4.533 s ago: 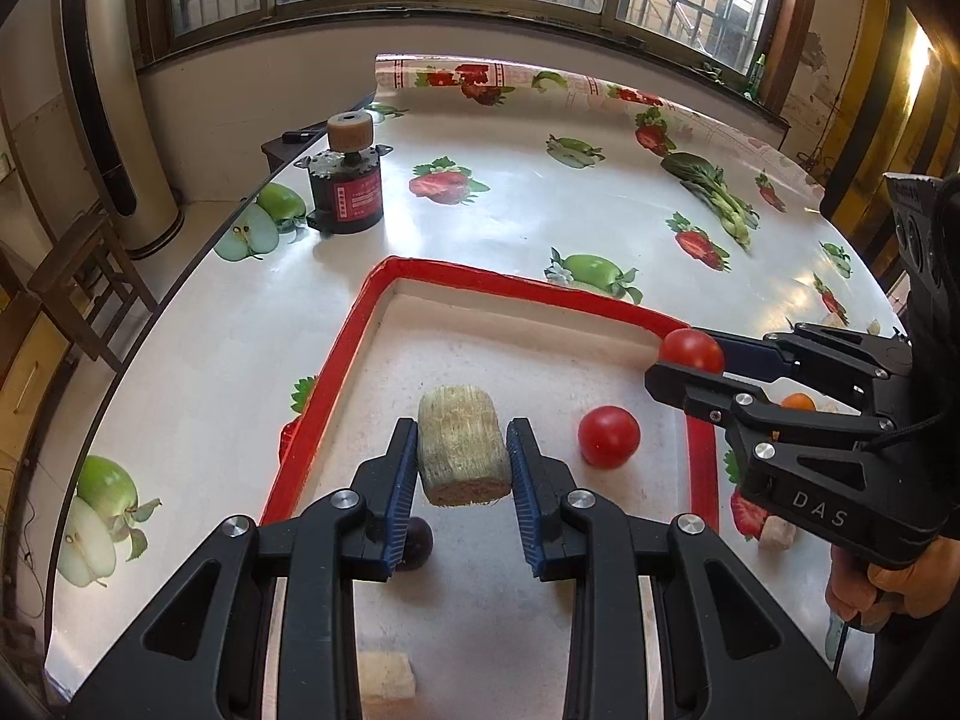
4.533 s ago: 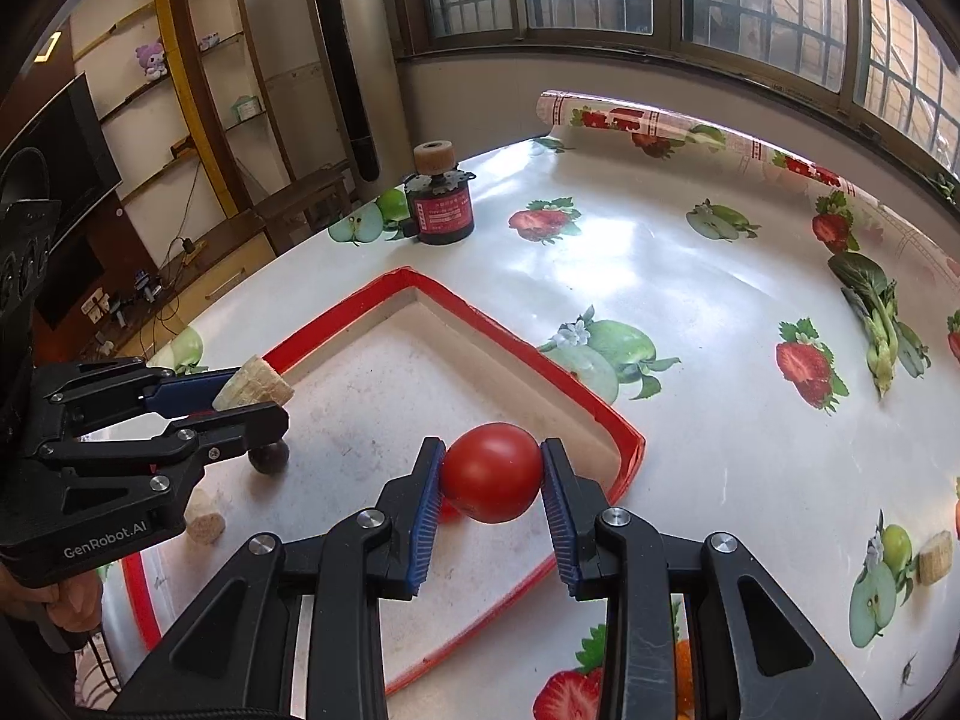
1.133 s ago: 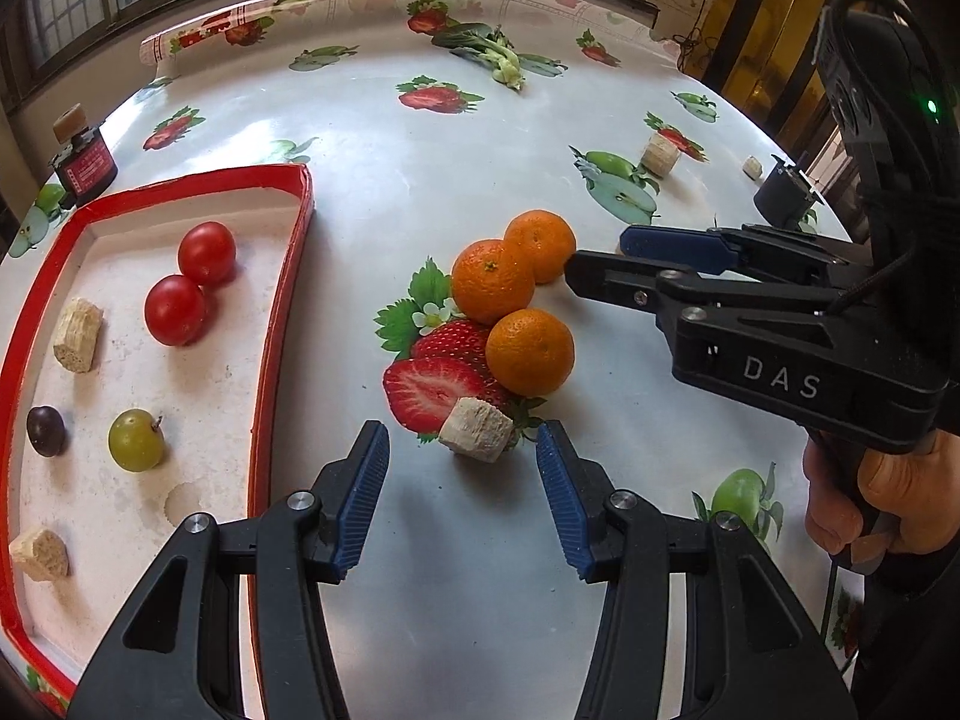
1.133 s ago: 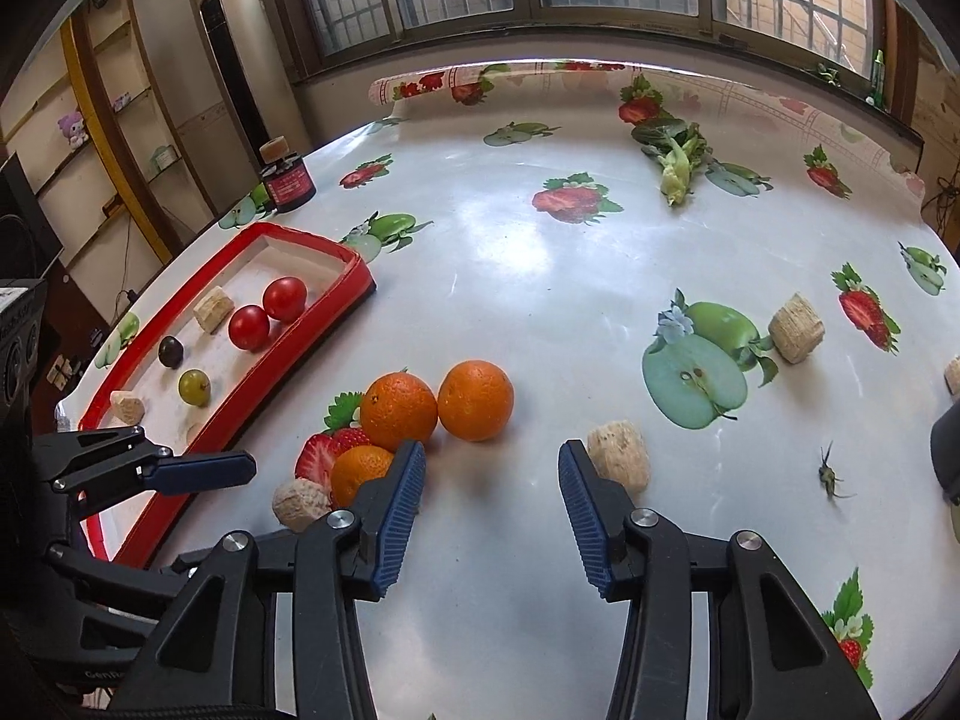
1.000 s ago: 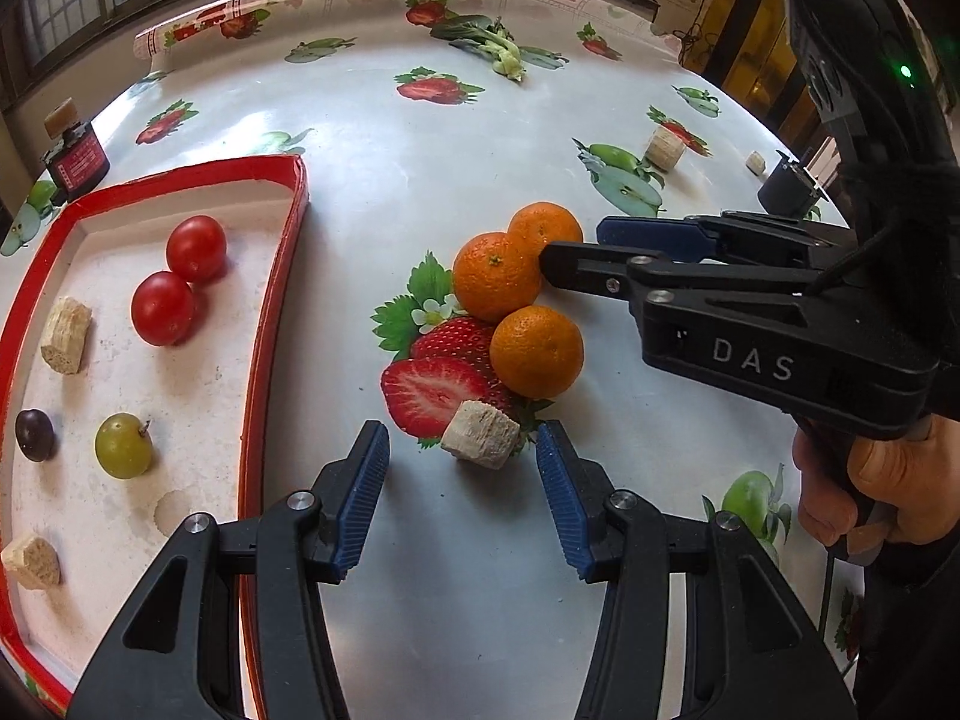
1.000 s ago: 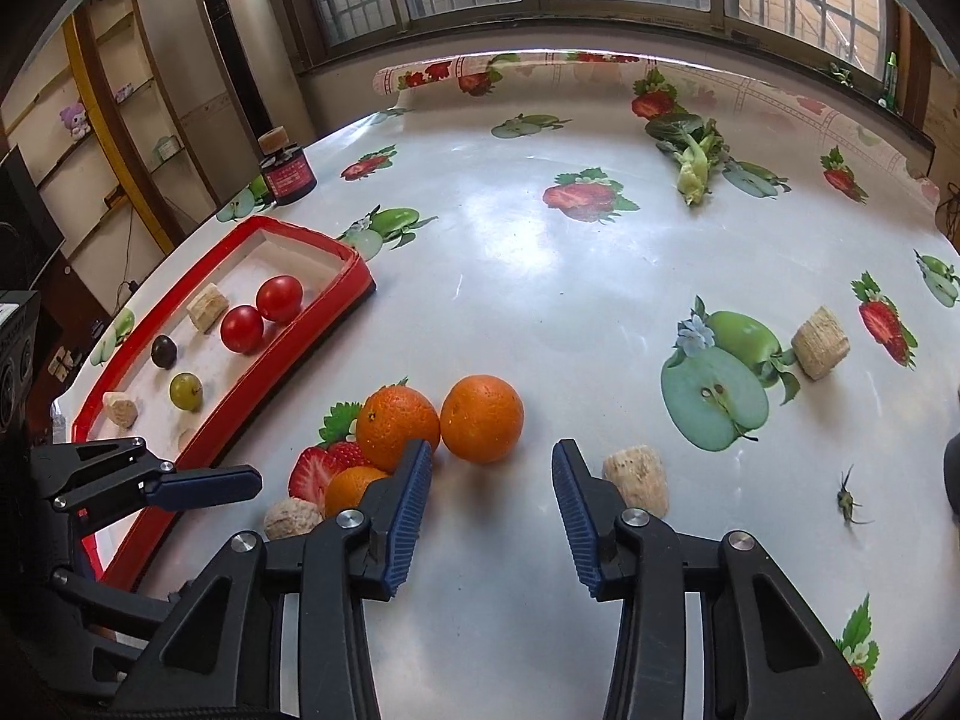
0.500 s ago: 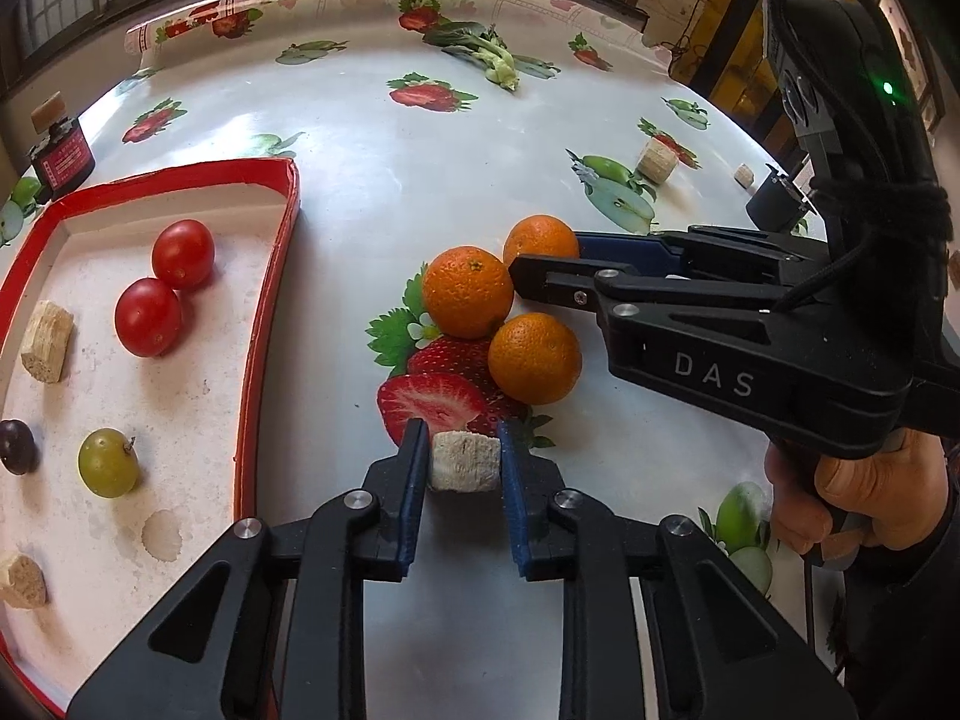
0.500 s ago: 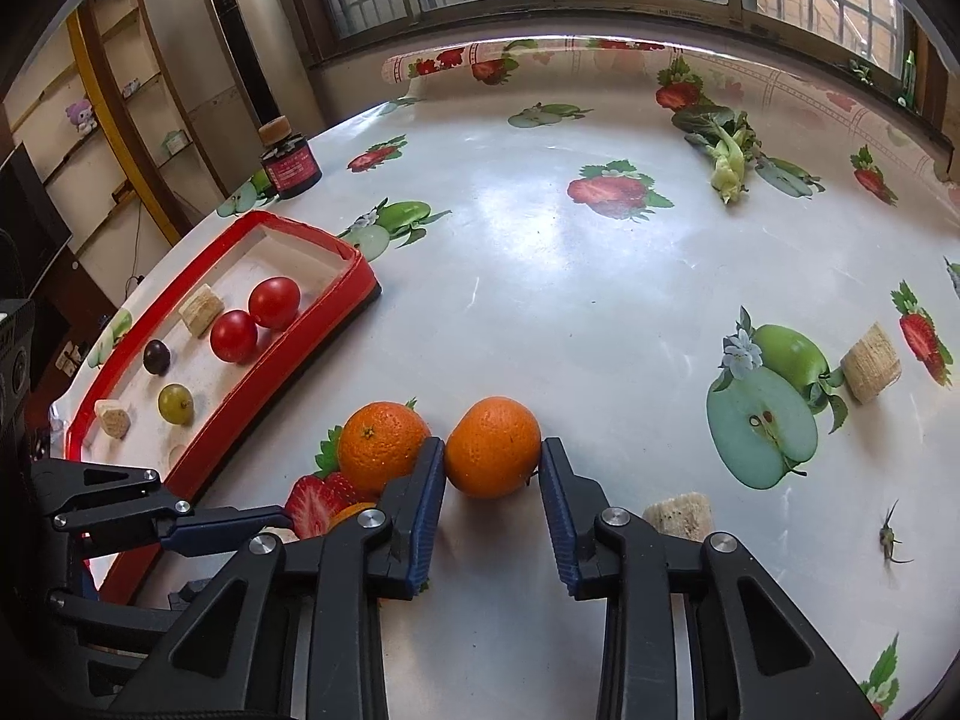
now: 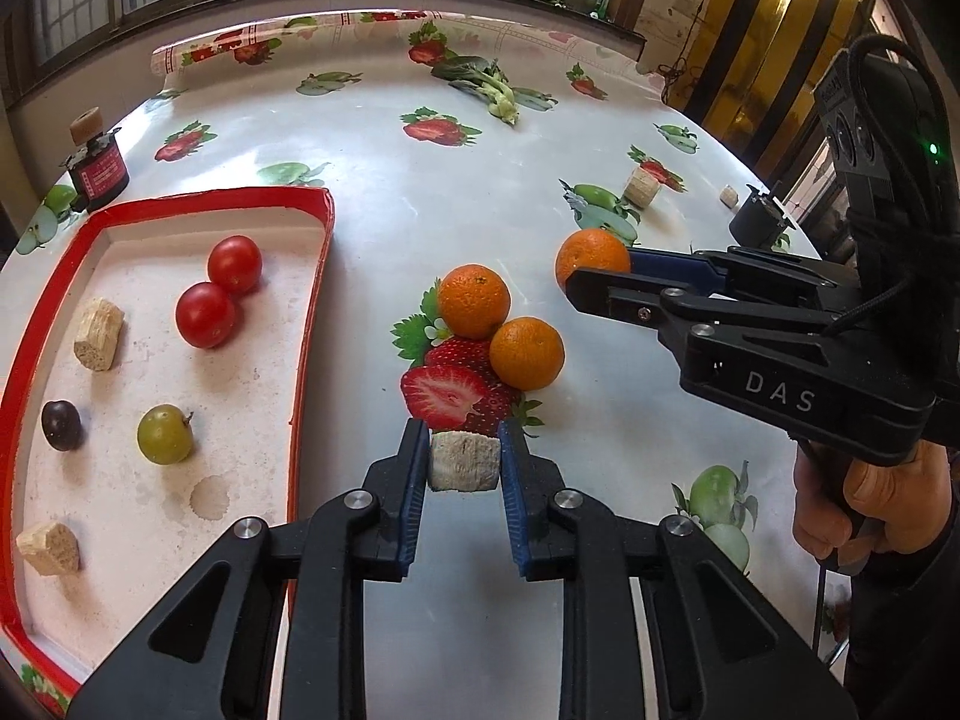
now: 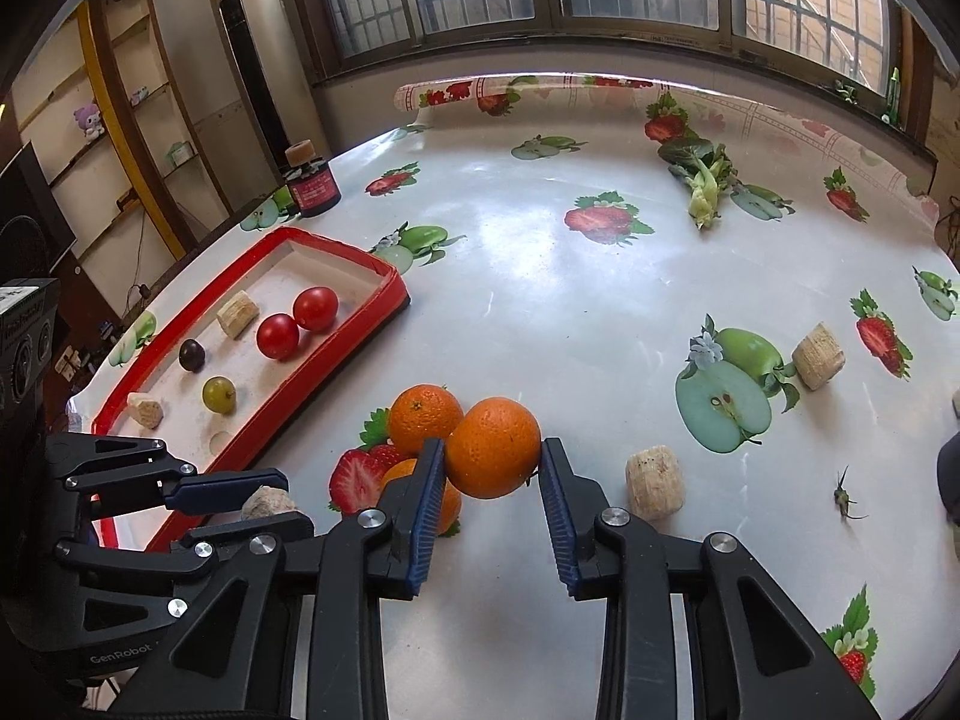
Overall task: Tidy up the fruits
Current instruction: 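Carry the cork with left tool into the tray while right carries the orange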
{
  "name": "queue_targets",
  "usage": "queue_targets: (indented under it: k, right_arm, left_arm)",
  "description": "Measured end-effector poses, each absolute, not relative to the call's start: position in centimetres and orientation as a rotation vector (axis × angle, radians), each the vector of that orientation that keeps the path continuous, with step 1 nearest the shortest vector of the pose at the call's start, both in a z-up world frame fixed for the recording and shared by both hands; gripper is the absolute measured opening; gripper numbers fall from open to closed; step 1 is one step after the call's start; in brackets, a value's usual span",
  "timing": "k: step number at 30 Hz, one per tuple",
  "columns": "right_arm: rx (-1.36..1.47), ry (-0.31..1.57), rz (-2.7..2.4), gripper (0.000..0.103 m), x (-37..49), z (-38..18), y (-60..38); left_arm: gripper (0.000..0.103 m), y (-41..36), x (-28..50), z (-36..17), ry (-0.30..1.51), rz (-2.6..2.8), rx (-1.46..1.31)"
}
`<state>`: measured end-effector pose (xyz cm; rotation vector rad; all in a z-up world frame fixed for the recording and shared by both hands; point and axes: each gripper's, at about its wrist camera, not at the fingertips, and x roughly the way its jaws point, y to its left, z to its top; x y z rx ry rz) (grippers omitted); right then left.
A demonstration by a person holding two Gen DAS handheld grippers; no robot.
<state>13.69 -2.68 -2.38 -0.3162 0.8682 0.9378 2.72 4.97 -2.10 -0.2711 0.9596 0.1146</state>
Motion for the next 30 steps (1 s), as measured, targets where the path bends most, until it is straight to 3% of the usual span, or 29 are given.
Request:
queue_targets:
  k: [30]
  right_arm:
    - [-0.375,0.816,1.046,0.033,6.7,-0.5,1.0]
  left_arm:
    - [0.021,10.6,-5.7,-0.3,0.886,0.270,-0.340]
